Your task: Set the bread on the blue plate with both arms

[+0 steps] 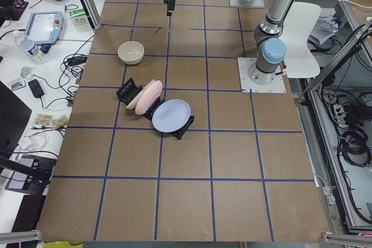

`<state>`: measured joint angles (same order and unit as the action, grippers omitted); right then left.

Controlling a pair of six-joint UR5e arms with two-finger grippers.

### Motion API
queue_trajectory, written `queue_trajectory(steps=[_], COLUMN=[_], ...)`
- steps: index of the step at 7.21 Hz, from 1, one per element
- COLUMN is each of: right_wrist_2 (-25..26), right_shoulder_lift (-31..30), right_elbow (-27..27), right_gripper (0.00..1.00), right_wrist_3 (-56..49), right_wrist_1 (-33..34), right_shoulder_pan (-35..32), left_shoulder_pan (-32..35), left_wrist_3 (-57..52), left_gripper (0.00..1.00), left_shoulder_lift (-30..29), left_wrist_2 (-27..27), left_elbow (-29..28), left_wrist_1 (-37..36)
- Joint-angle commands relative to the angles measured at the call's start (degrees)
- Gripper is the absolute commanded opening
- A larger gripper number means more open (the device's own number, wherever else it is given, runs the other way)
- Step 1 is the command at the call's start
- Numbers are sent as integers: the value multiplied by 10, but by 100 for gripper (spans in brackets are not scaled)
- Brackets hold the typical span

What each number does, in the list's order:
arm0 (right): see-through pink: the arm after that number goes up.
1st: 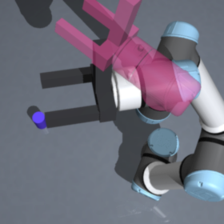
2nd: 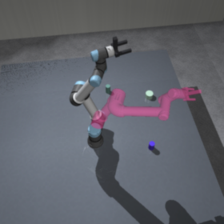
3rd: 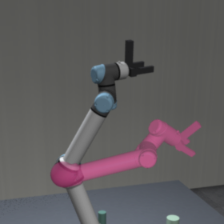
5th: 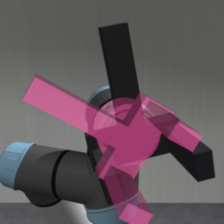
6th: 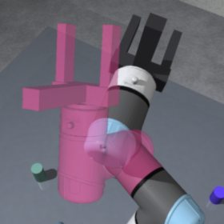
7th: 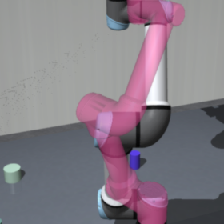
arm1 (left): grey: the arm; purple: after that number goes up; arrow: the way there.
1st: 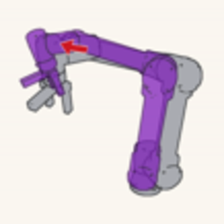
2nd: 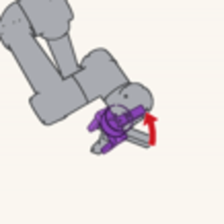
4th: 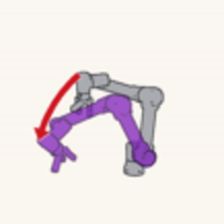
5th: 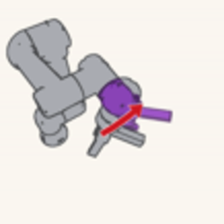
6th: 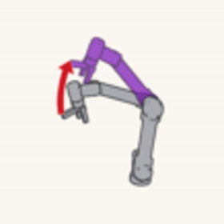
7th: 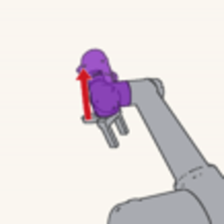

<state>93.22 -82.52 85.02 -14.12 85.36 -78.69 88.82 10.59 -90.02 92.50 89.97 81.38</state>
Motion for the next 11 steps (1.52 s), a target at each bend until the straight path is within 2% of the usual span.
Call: queue_trajectory(steps=[1,2,3,5,6,7,9,11], right_wrist_2=[4,6,1,-18,-18,-19,-17,-14], right_shoulder_lift=[-5,-2,6,9,10,12,63,71], right_elbow=[66,80,119,237,270,286,289,292], right_gripper=[100,100,100,100,100,100,100,100], right_wrist_3=[-57,-78,-109,-174,-202,-203,-226,-247], right_wrist_1=[47,86,150,315,361,369,407,410], right_shoulder_pan=[82,87,119,181,193,203,229,235], left_shoulder_pan=[0,0,1,-2,-17,-57,-202,-329], left_wrist_3=[0,-2,3,-3,-13,-14,-31,-23], left_gripper=[100,100,100,100,100,100,100,100], left_shoulder_lift=[5,6,11,13,12,17,21,10], left_wrist_2=[7,3,5,7,7,7,1,2], left_elbow=[5,24,45,54,48,43,38,65], left_wrist_1=[4,2,-1,-3,-11,-17,-12,-17])
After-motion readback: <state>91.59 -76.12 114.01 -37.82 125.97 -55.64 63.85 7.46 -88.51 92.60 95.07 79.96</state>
